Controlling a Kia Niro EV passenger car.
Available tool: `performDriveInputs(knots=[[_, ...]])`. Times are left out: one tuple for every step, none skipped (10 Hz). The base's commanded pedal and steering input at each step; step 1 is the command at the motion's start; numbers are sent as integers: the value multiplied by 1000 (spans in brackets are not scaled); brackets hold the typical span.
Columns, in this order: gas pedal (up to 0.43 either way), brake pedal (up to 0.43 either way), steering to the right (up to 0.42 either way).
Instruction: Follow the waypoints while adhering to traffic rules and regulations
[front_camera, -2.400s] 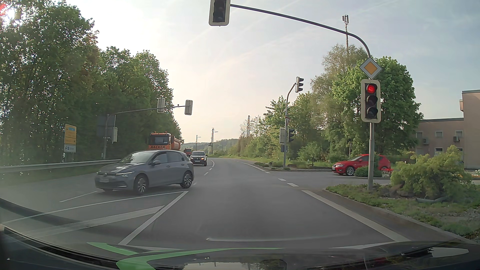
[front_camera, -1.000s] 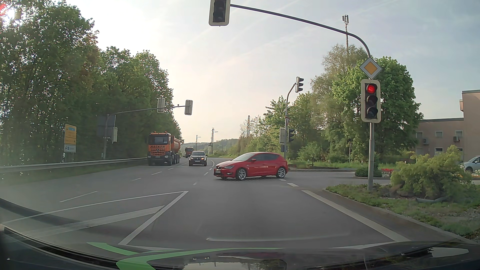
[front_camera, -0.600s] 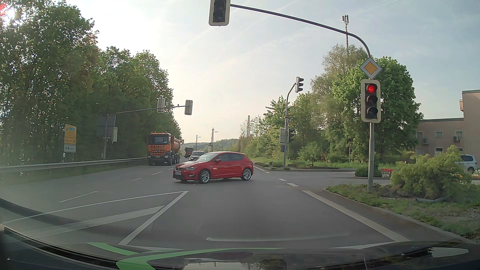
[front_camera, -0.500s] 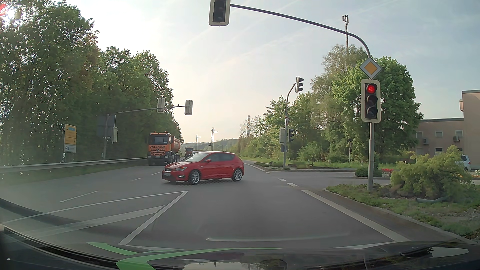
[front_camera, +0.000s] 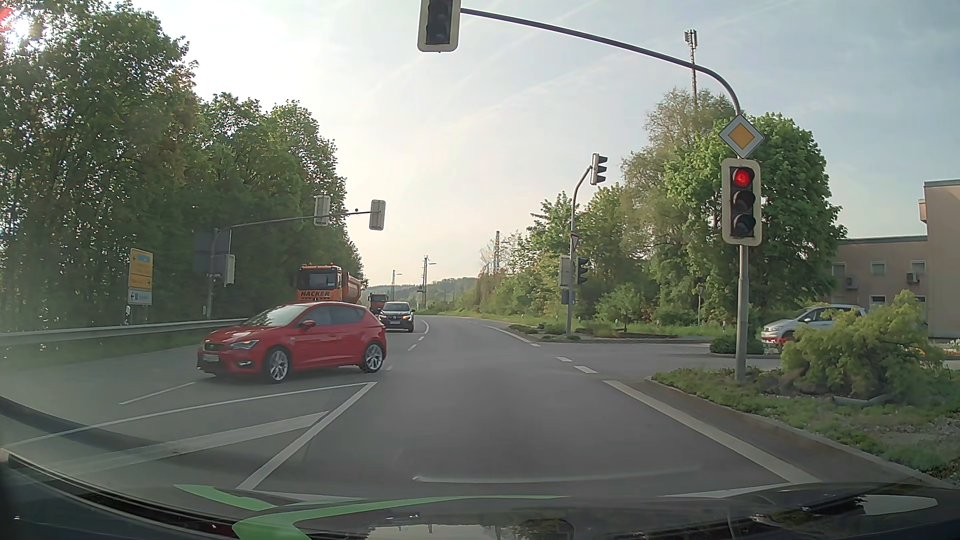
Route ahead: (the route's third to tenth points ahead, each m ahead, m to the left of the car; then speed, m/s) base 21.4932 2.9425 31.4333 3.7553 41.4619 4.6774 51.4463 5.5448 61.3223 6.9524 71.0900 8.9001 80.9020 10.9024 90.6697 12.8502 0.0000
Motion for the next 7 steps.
performDriveInputs(knots=[[0, 256, 3], [0, 256, 4], [0, 256, 3], [0, 256, 4], [0, 256, 3], [0, 256, 3], [0, 256, 3]])
